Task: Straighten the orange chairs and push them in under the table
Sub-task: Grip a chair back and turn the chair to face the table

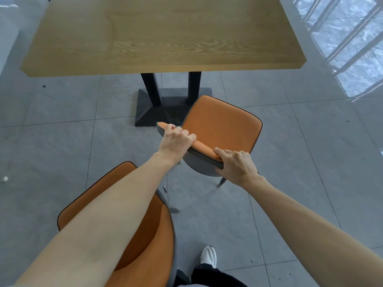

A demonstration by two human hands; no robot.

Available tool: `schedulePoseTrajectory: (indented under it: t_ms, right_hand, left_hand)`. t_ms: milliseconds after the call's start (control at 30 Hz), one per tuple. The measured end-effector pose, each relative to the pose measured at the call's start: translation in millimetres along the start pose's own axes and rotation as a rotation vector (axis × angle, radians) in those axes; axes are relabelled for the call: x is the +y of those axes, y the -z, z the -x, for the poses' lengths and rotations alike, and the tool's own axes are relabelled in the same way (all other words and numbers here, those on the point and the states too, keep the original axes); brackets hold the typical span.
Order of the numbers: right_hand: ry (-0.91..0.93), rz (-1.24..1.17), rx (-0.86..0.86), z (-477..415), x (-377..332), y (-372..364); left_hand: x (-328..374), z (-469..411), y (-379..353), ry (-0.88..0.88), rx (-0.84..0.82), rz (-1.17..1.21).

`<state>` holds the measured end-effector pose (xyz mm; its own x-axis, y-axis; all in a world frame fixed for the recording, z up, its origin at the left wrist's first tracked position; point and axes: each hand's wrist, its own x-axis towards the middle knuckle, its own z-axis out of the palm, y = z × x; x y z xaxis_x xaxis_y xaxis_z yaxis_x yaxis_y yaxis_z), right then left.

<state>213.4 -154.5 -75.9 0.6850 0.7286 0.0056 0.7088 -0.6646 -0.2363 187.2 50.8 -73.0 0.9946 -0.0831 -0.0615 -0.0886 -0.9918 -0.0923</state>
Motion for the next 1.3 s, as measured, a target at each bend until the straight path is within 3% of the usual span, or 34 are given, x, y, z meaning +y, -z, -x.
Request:
schedulePoseTrajectory:
  t_ms: [400,633,800,1067,1300]
  right_hand:
    - [0.036,0.031,0.003,-8,17,3]
    - [-0.121,0.015,-0.114,1,1,14]
    - [-0.156,0.096,-0.107,18,-15,35]
    - [-0.006,0.2,0.033,50,-55,71]
    - [0.224,0.081,-0.005,92,-117,77]
  left_hand:
    - [1,-14,-1,0.02,-0.009,-0.068]
    - [23,1,21,0.162,-0.136,-0.044]
    - [39,27,43,0.202,-0.071,0.03]
    - [73,85,89,0.269,-0.03,0.044]
    - [77,188,103,0.401,0.005,0.121]
